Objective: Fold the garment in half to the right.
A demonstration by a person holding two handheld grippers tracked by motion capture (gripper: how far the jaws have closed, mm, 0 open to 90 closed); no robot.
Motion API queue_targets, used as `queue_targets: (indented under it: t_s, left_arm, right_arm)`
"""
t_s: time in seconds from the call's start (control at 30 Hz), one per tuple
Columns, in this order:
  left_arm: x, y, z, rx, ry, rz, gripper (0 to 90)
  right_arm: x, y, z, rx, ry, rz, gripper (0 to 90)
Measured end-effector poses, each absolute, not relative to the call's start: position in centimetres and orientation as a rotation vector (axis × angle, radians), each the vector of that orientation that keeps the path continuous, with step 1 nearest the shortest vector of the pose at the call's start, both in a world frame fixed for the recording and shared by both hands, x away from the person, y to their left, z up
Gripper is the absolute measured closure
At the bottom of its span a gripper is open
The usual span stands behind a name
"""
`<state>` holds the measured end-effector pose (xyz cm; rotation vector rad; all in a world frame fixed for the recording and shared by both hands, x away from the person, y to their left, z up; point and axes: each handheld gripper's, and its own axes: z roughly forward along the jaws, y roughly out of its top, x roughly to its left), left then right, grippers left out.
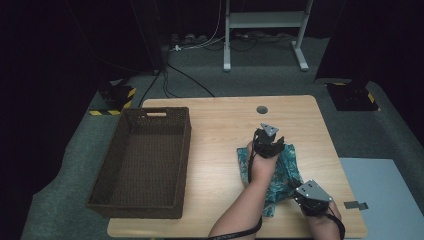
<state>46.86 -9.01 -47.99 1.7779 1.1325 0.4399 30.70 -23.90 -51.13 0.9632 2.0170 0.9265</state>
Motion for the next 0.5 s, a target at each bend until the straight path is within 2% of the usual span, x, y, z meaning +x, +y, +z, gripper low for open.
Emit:
queue_targets:
  t_s: [0.3,0.5]
  left_arm:
    - [45.9,-7.4,-47.5,1.800,1.155,0.468,35.7]
    - [45.1,-6.0,-47.9,1.814,1.176,0.470,31.5]
  right_arm:
    - [30.8,-23.6,-51.0,0.961,2.015,0.929,84.4]
    - [30.9,-23.4,-51.0,0.961,2.017,0.930,84.2]
